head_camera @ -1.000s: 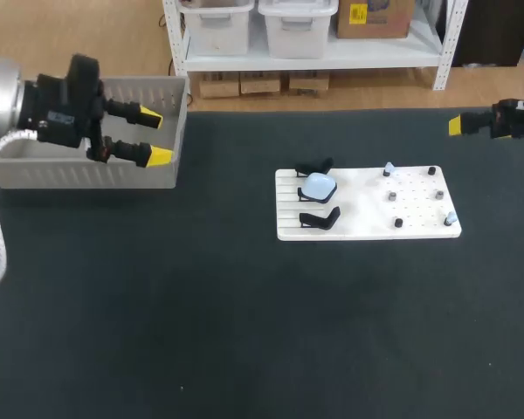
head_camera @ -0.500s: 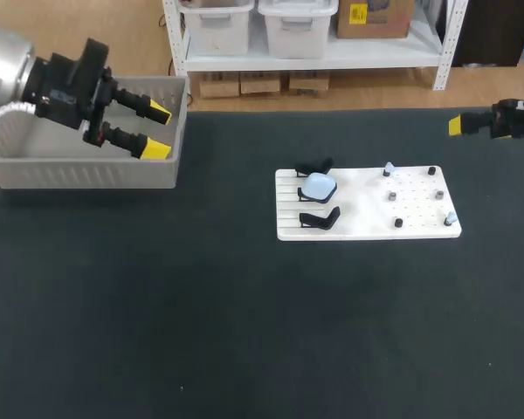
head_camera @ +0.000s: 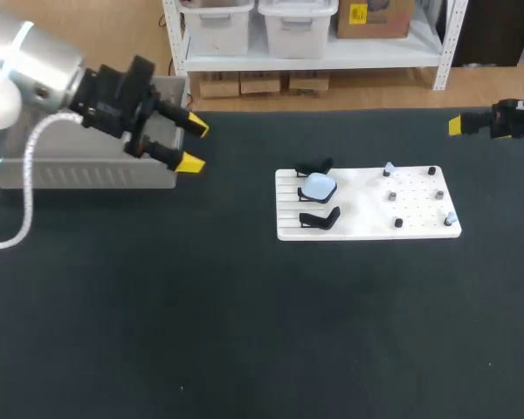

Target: Pick up each earbud case from the left stands, insert the matching earbuds, close the lid, and place the case in the box.

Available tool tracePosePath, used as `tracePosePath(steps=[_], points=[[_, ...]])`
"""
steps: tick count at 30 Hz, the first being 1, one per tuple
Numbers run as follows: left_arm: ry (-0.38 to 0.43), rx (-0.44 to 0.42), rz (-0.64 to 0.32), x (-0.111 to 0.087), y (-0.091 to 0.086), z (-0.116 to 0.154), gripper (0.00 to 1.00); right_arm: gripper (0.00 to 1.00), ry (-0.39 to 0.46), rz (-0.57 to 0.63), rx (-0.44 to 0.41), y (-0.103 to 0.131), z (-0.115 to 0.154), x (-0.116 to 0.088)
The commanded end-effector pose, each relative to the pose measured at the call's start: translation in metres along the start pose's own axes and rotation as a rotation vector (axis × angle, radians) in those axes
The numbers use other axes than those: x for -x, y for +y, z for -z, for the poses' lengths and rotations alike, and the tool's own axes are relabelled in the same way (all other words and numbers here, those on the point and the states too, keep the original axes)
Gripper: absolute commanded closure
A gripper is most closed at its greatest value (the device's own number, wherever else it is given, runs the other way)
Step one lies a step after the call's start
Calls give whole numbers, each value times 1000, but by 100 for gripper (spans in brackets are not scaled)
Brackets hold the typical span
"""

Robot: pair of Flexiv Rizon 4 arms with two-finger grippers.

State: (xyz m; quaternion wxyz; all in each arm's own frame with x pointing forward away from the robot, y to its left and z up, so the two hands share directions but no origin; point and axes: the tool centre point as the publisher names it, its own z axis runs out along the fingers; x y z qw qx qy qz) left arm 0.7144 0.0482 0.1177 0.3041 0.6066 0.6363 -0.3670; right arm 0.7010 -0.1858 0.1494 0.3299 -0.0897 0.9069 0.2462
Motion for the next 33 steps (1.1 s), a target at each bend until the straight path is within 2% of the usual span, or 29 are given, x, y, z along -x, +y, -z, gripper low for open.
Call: tracePosePath(steps=[1,8,14,22,26,33], points=[[-10,-64,-16,5,15,-24,0,0,0,0,0,0,0,0],[-21,-87,-53,18,13,-50,0,0,0,0,0,0,0,0],[-48,-101,-40,16,9,-73,0,0,0,0,0,0,0,0],[-81,-77,-35,13,0,-102,0,0,0,0,0,0,0,0],[-94,-76,-49,14,-4,-115,9,0,0,0,0,0,0,0],[-102,-93,-54,11,-4,-132,12,0,0,0,0,0,0,0]])
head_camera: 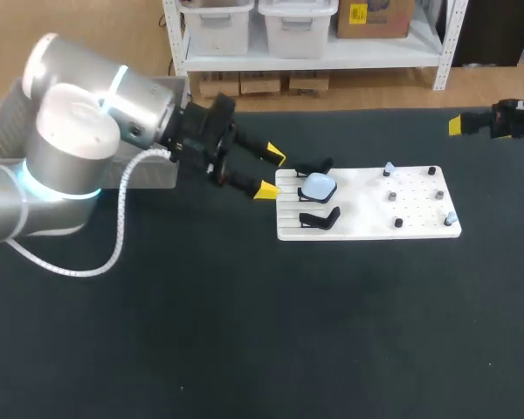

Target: Pick up each earbud case from the left stands, insert the matching earbuds, close the lid, and place the case in the box.

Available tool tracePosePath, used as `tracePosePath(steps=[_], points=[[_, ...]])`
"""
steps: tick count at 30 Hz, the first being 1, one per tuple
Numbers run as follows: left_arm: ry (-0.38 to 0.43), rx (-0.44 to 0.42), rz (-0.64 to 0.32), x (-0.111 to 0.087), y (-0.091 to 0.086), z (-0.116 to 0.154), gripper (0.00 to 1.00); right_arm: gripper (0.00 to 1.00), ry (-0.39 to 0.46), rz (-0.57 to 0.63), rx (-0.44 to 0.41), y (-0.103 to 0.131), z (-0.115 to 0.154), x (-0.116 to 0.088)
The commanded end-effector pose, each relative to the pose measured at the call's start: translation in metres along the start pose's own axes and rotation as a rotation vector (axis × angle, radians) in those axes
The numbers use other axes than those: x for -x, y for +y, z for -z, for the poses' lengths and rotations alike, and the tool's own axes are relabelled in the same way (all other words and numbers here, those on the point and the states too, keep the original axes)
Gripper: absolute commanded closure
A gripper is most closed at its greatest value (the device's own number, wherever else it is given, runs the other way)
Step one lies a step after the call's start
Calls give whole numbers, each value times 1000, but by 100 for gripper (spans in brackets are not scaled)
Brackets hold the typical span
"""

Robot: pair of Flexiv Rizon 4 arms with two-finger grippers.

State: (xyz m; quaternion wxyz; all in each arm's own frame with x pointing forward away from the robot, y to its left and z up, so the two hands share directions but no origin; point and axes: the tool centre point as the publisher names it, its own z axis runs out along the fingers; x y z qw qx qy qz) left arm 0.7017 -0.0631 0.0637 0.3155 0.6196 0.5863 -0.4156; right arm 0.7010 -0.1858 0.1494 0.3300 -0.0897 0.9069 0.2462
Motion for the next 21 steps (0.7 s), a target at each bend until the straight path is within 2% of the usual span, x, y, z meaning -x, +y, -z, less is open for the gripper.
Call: tracePosePath(steps=[1,15,21], points=[[-8,0,4,-7,4,-10,13,0,0,0,0,0,0,0],[12,-42,42,-19,11,-30,24,0,0,0,0,0,0,0],[28,-54,51,-20,19,-36,19,0,0,0,0,0,0,0]])
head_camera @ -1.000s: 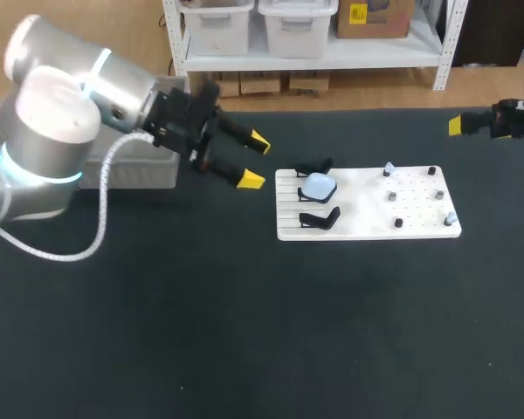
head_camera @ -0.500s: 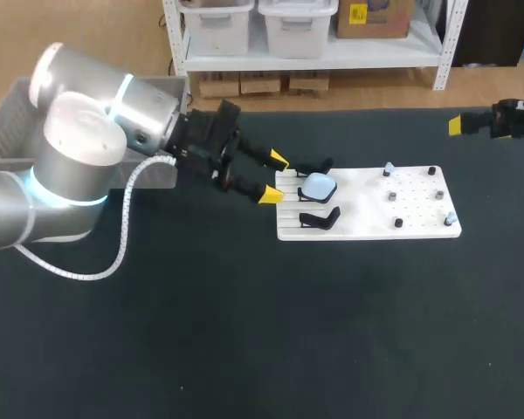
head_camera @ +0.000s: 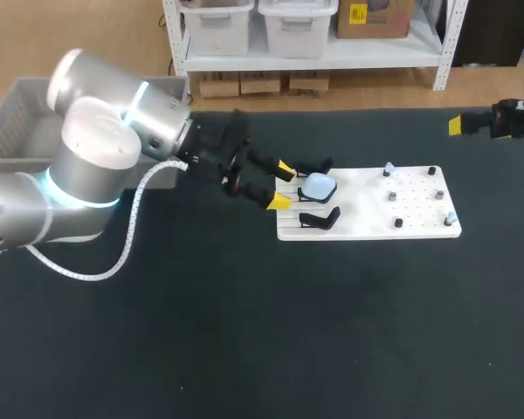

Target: Pick up each earbud case from the left stands, insert the matching earbuds, close the lid, and place the case in the box.

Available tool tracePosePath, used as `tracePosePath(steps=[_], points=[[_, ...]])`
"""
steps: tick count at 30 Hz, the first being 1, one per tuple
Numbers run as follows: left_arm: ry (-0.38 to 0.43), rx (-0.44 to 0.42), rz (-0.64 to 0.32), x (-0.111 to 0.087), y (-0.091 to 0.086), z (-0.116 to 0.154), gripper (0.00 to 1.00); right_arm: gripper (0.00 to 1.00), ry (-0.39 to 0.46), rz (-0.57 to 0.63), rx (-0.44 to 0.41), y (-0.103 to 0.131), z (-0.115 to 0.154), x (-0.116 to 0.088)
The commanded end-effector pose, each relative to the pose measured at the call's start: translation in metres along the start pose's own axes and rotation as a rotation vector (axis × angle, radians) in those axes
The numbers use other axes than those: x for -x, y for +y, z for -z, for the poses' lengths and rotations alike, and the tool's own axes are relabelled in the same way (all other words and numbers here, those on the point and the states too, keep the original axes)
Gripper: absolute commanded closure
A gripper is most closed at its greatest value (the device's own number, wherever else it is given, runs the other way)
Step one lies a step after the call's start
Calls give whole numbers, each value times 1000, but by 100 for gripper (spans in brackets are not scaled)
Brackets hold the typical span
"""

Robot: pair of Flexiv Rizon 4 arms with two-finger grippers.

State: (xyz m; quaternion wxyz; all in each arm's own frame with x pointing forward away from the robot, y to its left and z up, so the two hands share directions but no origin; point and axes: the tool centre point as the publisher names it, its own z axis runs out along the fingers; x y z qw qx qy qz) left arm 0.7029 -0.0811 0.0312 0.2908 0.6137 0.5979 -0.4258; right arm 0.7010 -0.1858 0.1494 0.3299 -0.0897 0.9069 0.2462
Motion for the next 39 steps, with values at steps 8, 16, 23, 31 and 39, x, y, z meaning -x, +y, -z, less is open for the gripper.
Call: tracePosePath(steps=[8,16,23,31,39], points=[[24,-30,2,5,22,-12,18,0,0,0,0,0,0,0],[29,-35,3,4,25,-18,27,0,0,0,0,0,0,0],[29,-26,-1,6,25,-22,35,0,0,0,0,0,0,0],[19,-24,-7,9,20,-28,38,0,0,0,0,0,0,0],[23,-16,-7,6,15,-34,39,0,0,0,0,0,0,0]])
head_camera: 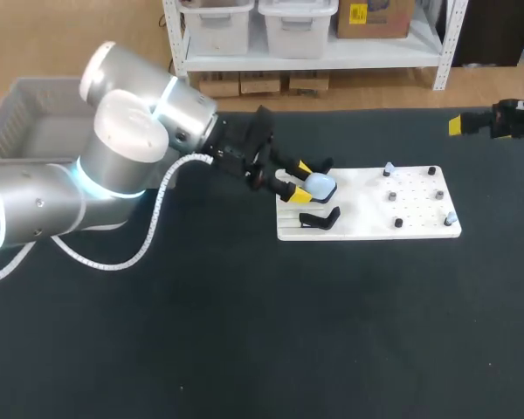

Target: Pick up each earbud case from the left stands, insert the matching earbuds, close the lid, and place the case in the box.

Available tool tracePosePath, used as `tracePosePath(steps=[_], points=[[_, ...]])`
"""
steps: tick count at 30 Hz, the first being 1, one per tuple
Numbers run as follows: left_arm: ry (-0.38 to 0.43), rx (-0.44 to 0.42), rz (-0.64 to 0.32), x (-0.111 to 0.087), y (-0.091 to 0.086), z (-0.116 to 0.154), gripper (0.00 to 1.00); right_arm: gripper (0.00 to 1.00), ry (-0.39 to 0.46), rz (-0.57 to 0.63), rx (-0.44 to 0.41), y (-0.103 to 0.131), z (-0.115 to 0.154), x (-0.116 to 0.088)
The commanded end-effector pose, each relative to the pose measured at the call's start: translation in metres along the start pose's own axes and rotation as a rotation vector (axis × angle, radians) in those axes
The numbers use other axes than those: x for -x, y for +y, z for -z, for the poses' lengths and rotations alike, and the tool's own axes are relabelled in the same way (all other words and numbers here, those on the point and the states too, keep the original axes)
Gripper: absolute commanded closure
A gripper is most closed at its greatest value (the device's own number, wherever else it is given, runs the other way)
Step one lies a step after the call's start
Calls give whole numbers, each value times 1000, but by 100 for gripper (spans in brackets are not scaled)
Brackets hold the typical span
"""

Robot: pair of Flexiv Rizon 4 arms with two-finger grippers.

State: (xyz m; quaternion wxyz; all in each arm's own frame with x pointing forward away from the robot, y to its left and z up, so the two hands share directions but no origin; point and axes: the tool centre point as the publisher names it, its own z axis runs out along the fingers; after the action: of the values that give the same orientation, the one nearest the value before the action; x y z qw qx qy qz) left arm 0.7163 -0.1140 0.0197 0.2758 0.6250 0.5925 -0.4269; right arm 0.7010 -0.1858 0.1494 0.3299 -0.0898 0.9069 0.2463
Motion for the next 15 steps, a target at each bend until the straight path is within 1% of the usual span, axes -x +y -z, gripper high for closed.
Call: tracePosePath(steps=[1,6,15], points=[[1,23,1,-1,-4,-2,40,0,0,0,-1,0,0,0],[0,42,0,0,-4,-2,51,0,0,0,-1,0,0,0],[3,46,0,-1,-3,-4,55,0,0,0,-1,0,0,0]])
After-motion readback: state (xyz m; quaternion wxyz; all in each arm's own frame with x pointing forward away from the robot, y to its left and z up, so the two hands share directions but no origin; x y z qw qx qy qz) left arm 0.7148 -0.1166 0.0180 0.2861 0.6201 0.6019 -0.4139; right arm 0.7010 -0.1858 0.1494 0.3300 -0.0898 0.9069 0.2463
